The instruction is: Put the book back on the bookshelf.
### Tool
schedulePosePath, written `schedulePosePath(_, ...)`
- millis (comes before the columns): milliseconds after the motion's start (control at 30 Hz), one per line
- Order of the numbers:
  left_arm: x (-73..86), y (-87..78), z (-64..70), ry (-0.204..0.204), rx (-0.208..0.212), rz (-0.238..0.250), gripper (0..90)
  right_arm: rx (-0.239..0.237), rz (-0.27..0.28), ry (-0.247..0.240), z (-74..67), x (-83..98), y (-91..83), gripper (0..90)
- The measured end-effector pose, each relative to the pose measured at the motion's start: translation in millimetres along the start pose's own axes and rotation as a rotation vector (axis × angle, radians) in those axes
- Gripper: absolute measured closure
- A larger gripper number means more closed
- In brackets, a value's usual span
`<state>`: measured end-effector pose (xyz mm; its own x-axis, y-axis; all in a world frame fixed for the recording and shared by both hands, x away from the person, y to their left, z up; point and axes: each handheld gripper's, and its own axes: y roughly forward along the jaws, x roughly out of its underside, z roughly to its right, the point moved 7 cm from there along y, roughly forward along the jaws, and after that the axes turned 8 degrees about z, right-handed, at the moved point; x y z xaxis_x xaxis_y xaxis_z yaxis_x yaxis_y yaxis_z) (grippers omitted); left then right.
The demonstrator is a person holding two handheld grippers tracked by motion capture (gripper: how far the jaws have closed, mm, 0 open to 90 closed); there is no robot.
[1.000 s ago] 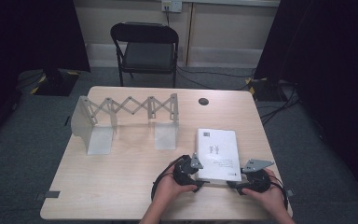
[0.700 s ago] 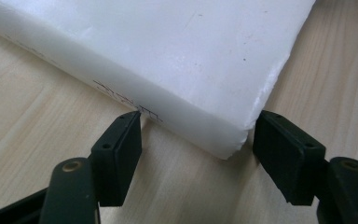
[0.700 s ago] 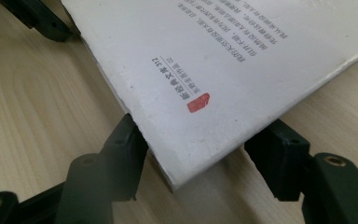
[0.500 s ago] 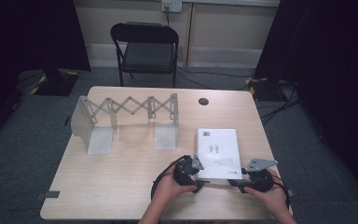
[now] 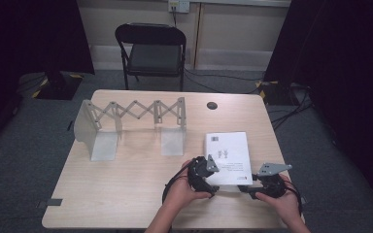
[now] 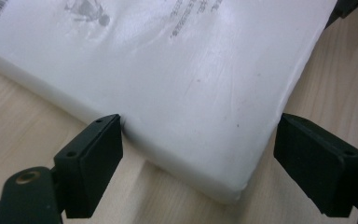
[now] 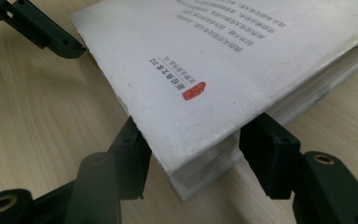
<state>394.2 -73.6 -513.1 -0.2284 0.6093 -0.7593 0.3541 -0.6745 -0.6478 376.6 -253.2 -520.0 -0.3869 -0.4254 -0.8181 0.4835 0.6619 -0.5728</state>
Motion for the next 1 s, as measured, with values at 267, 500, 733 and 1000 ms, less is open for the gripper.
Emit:
schedulePosePath(267,-8.0,10.2,3.3,0.041,-0.040,-0.009,6.2,-0.001,-0.005,-0.003,-0.8,-3.2,-0.4,45.4)
schedulePosePath(500,-8.7,17.6,4.2,0.077,-0.088,-0.037,0.0,0.000,-0.003,-0.003,-1.4,-6.5,-1.5,45.8)
schedulePosePath(733,-9.3,20.7,1.5,0.094,-0.133,-0.062,0.0,0.001,0.005,-0.005,-4.0,-11.1,-1.3,47.0)
schedulePosePath(1000,-15.7,18.3,3.8,0.109,-0.101,-0.019,7.0,-0.005,0.002,-0.004,-5.1,-12.5,-1.0,47.3)
